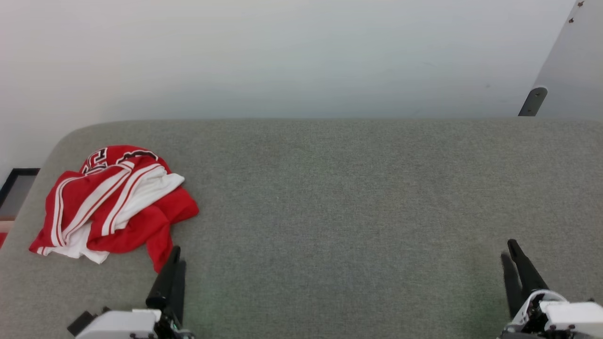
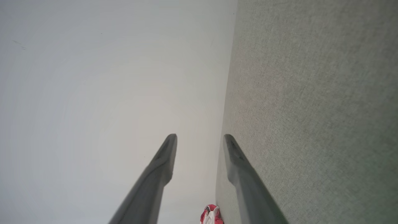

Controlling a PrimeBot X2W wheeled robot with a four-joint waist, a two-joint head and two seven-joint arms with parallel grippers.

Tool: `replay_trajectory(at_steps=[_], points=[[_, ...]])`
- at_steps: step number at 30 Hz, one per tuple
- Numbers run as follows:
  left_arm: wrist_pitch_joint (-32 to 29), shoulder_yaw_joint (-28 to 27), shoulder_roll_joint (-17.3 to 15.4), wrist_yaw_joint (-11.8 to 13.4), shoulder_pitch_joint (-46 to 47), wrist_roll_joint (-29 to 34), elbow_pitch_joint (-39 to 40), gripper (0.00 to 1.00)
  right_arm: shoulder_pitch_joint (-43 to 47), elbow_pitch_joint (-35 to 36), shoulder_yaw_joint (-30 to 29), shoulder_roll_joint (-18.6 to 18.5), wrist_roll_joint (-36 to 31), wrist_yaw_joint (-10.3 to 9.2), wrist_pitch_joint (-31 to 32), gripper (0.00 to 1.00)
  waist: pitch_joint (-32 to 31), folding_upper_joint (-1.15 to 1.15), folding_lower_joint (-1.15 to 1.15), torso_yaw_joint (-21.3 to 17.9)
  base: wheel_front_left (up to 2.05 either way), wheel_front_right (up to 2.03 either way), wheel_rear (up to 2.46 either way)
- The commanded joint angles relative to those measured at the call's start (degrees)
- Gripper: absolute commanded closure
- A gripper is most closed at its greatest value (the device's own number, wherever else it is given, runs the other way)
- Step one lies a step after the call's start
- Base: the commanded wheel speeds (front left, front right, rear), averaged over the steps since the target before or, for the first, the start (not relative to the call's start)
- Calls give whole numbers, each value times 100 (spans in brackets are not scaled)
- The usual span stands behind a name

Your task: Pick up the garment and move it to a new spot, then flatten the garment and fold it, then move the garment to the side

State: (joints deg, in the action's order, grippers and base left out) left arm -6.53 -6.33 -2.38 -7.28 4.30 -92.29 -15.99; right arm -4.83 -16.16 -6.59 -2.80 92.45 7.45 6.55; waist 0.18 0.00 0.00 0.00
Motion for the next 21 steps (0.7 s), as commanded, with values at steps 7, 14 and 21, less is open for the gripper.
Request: replay_trajectory(at_steps=[7, 14, 21], points=[[145, 41, -102, -3, 169, 200, 46, 0, -222, -20, 44, -39, -104, 0, -113, 0, 2, 0, 0, 6, 0, 0, 0], [390, 199, -275, -5, 301, 733, -46, 0, -409, -116, 266, -197, -554, 1, -343, 0, 2, 0, 0, 7, 0, 0, 0], [579, 248, -372, 51, 385, 1520, -24, 0, -563, -246, 544, -384, -1196, 1, -568, 0, 3, 0, 0, 10, 0, 0, 0]])
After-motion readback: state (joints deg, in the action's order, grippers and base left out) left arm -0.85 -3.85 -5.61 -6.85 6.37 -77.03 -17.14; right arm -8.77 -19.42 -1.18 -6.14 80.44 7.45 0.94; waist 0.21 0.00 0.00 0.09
